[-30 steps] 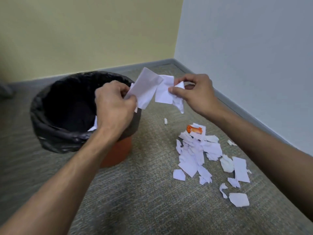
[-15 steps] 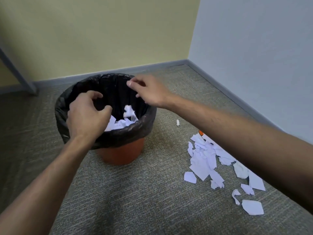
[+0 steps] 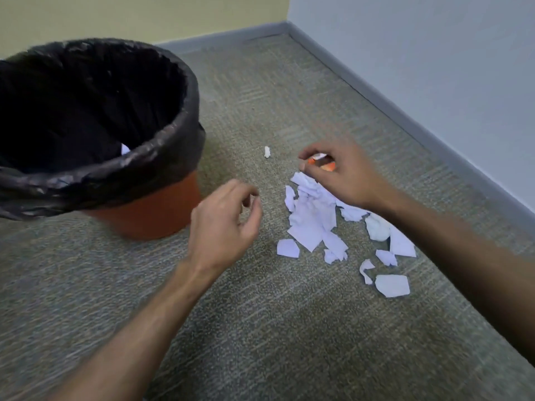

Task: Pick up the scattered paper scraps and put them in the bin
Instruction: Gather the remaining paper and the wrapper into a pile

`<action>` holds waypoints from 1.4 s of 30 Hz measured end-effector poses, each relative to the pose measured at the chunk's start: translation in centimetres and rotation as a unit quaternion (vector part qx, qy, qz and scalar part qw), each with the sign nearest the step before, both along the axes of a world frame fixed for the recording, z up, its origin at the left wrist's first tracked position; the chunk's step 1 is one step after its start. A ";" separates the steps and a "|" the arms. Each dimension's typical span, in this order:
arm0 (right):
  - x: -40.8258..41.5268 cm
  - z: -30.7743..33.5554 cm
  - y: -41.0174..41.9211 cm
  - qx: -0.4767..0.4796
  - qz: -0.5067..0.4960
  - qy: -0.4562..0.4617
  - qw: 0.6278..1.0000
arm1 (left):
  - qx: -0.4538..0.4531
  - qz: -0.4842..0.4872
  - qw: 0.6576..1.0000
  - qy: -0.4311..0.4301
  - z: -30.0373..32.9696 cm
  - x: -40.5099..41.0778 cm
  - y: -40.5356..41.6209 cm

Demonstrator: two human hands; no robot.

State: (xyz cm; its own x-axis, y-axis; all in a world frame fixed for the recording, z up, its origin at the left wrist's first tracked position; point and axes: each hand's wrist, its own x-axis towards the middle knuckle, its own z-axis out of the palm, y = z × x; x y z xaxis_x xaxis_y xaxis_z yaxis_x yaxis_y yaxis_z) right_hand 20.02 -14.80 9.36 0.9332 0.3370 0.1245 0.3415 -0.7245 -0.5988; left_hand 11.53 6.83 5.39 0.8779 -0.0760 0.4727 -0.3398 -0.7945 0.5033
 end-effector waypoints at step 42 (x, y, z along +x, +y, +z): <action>-5.1 -15.1 -9.5 0.099 -0.140 0.134 0.976 | -0.125 0.077 0.919 0.365 -14.0 5.9 -12.7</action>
